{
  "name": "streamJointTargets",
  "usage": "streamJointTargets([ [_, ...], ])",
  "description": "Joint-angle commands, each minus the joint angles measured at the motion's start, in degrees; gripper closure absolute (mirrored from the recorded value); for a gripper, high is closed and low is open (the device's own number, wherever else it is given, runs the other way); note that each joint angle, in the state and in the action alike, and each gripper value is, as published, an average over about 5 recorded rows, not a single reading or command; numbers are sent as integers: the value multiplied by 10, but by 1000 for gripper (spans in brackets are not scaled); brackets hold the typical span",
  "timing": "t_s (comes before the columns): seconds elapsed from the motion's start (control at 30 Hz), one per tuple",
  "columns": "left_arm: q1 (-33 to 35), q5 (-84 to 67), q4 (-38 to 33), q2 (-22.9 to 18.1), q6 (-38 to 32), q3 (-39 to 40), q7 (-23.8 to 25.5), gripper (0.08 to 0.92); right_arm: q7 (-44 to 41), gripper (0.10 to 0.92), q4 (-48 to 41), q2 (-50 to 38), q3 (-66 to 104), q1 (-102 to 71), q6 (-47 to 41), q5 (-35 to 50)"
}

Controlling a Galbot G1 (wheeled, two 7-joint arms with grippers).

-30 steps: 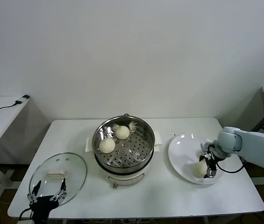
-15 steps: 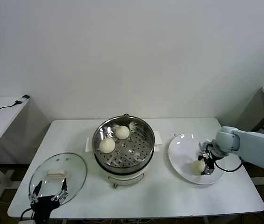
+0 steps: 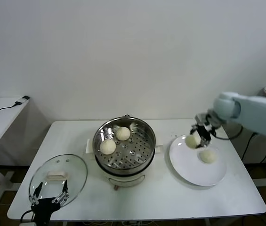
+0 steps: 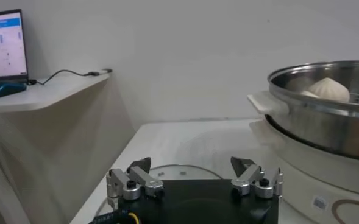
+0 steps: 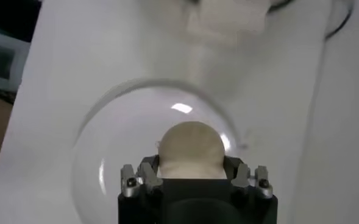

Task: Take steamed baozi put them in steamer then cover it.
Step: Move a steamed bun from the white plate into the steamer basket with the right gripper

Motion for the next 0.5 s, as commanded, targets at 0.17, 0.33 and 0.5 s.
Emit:
streamJointTargets([
  [0.17,1,4,0,-1,0,3,1,177,-91,338,143,205,28,161,239,-40],
  [0.33,1,4,0,-1,0,0,1,177,-47,338,117,281,55,61,273,-161],
  [0.5,0,3,0,-2,1,-3,1,177,-15,338,56,334,75,-19,282,-228],
])
